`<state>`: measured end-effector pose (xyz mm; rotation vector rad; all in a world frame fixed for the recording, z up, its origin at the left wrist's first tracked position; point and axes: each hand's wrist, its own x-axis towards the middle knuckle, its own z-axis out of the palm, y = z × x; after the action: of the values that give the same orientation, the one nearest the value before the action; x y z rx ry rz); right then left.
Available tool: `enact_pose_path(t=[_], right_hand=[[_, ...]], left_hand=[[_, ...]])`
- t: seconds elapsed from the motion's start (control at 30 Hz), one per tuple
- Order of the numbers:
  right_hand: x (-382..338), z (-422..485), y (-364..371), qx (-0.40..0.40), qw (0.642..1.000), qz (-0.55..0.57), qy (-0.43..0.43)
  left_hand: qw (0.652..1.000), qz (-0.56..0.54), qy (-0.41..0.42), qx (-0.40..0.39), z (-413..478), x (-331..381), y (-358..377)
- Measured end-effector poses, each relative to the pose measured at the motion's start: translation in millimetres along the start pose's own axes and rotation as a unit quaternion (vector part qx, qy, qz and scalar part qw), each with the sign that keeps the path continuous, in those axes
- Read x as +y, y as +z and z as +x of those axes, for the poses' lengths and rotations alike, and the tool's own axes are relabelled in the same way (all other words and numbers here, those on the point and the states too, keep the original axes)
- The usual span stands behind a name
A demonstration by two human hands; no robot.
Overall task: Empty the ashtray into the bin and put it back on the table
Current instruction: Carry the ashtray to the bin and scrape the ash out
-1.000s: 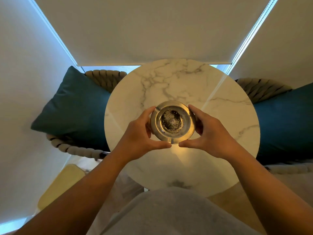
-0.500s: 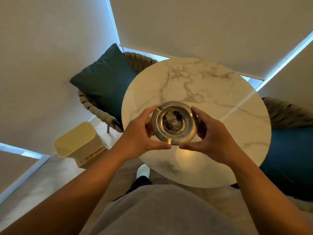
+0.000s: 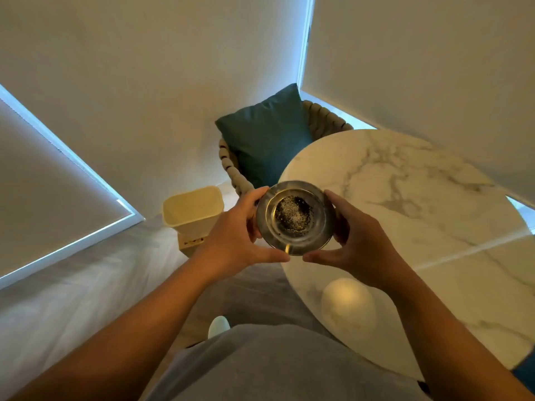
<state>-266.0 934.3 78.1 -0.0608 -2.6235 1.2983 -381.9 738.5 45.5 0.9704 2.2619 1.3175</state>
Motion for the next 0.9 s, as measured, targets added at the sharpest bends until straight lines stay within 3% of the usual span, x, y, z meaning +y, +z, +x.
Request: enact_pose_path(t=[0.37,0.53,0.77,0.9], right_hand=[[-39,105,126,-0.121,0.992,0.032,-0.024],[-56,145,175,-0.132,0.989,0.059,-0.037],[-72,194,212,-0.138,0.983,0.087,-0.079],[-59,223,222,-0.183,0.974,0.126,-0.054]], left_hand=[[0.995,0.008,-0.061,0.085,-37,-81,-125],[0.992,-0.006,-0.076,0.101,-43,-115,-174],[0.989,-0.022,-0.091,0.117,-34,-154,-214],[0.985,-0.031,-0.112,0.127,-20,-169,-222]])
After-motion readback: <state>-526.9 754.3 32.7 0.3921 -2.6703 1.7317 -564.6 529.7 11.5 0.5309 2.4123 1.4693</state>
